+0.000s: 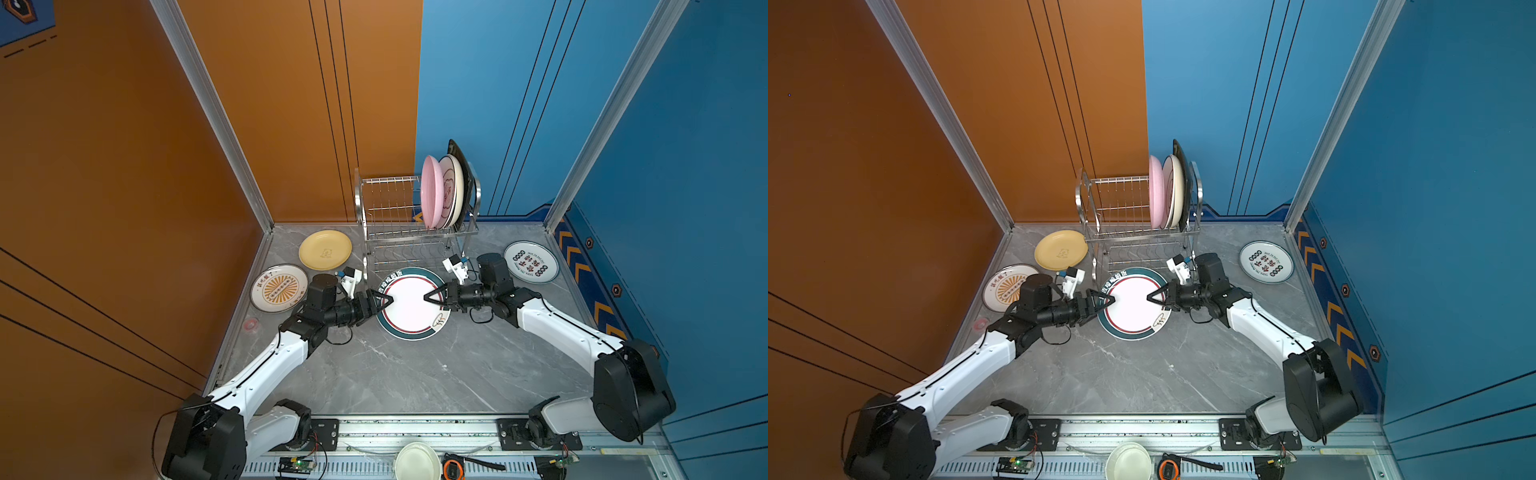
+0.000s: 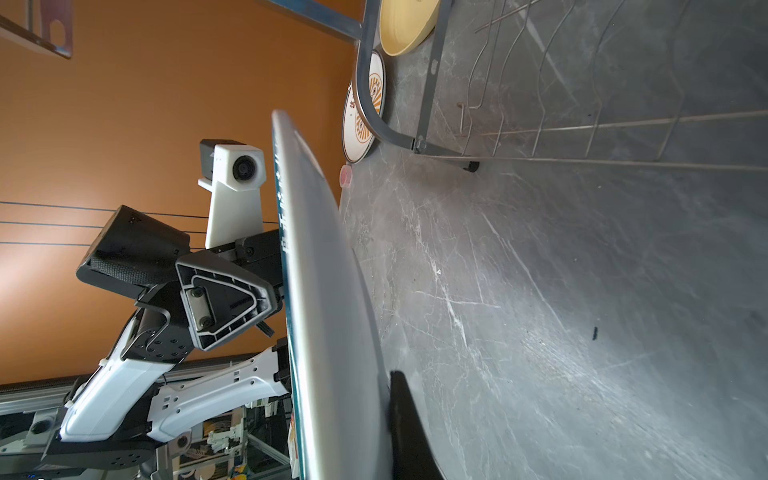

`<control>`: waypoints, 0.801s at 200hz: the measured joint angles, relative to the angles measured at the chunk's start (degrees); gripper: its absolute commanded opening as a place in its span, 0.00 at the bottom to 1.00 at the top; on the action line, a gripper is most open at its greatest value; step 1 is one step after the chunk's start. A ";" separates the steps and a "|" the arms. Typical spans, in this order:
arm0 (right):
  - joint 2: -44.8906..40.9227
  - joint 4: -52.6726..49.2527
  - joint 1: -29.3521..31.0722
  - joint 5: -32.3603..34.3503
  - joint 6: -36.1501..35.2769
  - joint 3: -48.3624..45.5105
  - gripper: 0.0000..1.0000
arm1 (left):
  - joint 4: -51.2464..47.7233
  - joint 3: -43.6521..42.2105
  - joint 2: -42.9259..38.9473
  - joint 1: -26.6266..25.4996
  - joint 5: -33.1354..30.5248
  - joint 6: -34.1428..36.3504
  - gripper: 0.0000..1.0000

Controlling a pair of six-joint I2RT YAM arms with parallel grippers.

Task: Load the plates into the dish rack
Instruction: 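Tilt the plate upright with the right gripper while the left gripper braces its far rim, then carry the upright green-rimmed plate to the rack with the right gripper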

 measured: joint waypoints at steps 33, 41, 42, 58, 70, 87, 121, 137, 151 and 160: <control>-5.18 -11.63 0.42 7.96 -4.87 5.14 0.02 | -3.85 0.55 -1.70 2.80 -2.05 2.29 0.95; -6.23 -14.36 0.85 10.45 -6.08 6.67 0.01 | -4.79 0.72 -2.12 3.52 -2.45 2.82 0.96; -6.34 -14.62 0.90 10.67 -6.16 6.80 0.02 | -4.92 0.74 -2.16 3.63 -2.51 2.89 0.96; -7.91 -19.80 2.49 15.91 -7.98 9.88 0.02 | -7.06 1.46 -2.89 4.85 -3.74 4.39 0.98; -8.70 -23.61 4.15 19.93 -9.05 12.33 0.01 | -8.20 1.92 -3.23 5.70 -4.63 5.42 0.99; -9.18 -28.70 6.88 25.49 -10.12 16.22 0.02 | -10.10 2.60 -3.34 6.62 -5.49 6.84 1.00; -9.16 -37.51 12.24 36.22 -11.76 25.59 0.02 | -12.26 2.91 -3.32 7.23 -6.29 8.46 0.98; -8.70 -41.16 14.53 41.11 -12.17 31.08 0.02 | -12.87 2.91 -3.28 7.21 -6.32 9.05 0.98; -7.43 -44.04 16.94 45.70 -12.55 36.83 0.02 | -13.22 2.93 -3.23 7.23 -6.32 9.64 0.98; -6.16 -45.88 18.49 48.46 -12.81 40.76 0.02 | -13.31 2.91 -3.17 7.23 -6.32 9.84 0.98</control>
